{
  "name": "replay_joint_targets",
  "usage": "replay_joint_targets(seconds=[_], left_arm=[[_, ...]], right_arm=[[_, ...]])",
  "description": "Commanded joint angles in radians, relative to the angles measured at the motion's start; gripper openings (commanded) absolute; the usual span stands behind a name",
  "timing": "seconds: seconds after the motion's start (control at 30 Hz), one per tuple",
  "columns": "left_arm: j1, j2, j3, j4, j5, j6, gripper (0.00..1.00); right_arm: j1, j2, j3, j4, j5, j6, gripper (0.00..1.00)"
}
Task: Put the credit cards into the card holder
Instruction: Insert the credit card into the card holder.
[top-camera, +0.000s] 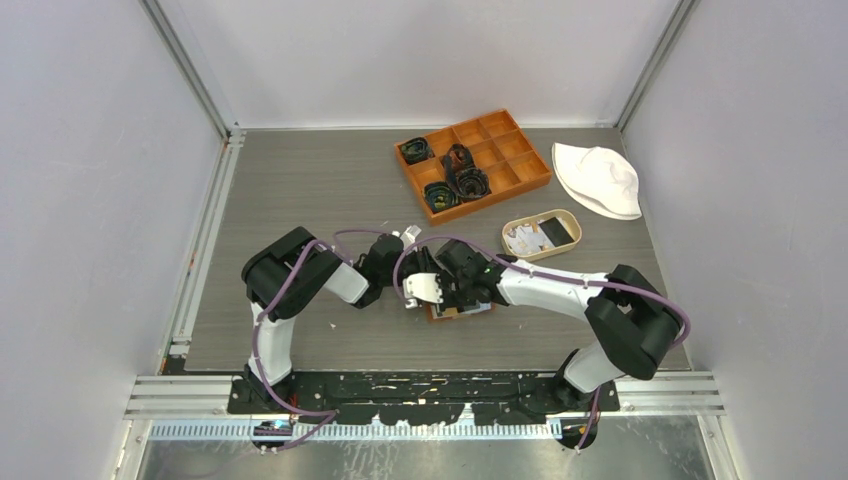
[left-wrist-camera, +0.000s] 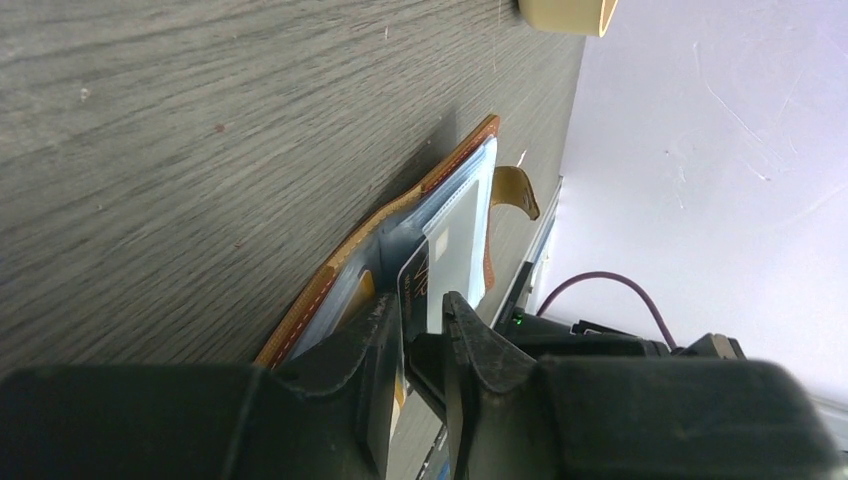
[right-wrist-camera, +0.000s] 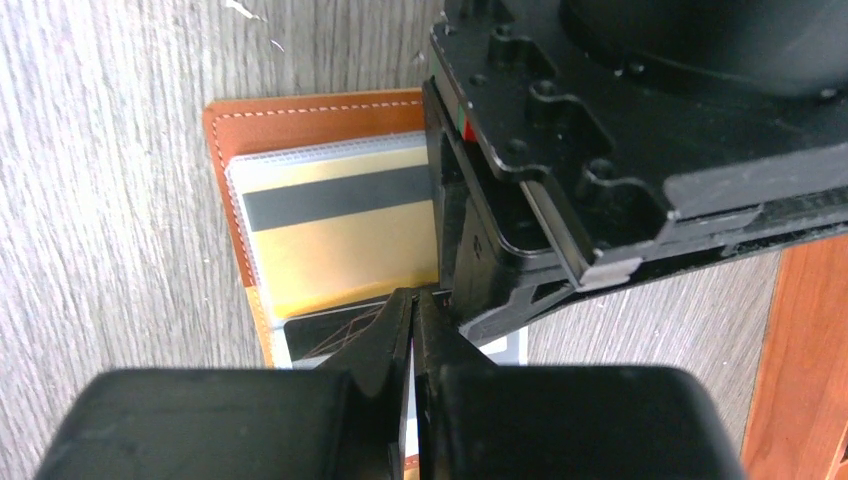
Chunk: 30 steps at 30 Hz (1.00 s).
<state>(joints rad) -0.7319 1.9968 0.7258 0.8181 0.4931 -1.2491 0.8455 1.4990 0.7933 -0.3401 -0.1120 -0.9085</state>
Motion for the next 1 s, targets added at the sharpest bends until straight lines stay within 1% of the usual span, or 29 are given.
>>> replay_joint_targets(seconds=[0.0,0.33,0.57,0.67,0.8,0.97], left_arm=[[0.010,0.015,0.007,-0.042,0.003,0.035,0.26],[0.027,-0.026,0.011,-0.082,0.008,0.065,0.28],[0.029,-0.069,0.023,-0.142,-0.009,0.105,0.28],[0.029,-0.076,0.021,-0.149,-0.016,0.110,0.28],[0.029,-0.071,0.021,-0.147,-0.015,0.109,0.28],[0.029,-0.061,0.027,-0.145,-0.008,0.107,0.28]], right_arm=[[-0.022,-0.016,0.018,-0.015,0.014,-0.015,0.07],[-0.057,-0.015,0.025,-0.036,-0.004,-0.004,0.07],[-0.071,-0.045,0.038,-0.044,-0.158,0.087,0.07],[-0.069,-0.034,0.043,-0.037,-0.190,0.114,0.07],[-0.061,-0.033,0.038,-0.004,-0.193,0.143,0.07],[-0.036,-0.005,0.039,0.022,-0.161,0.157,0.07]])
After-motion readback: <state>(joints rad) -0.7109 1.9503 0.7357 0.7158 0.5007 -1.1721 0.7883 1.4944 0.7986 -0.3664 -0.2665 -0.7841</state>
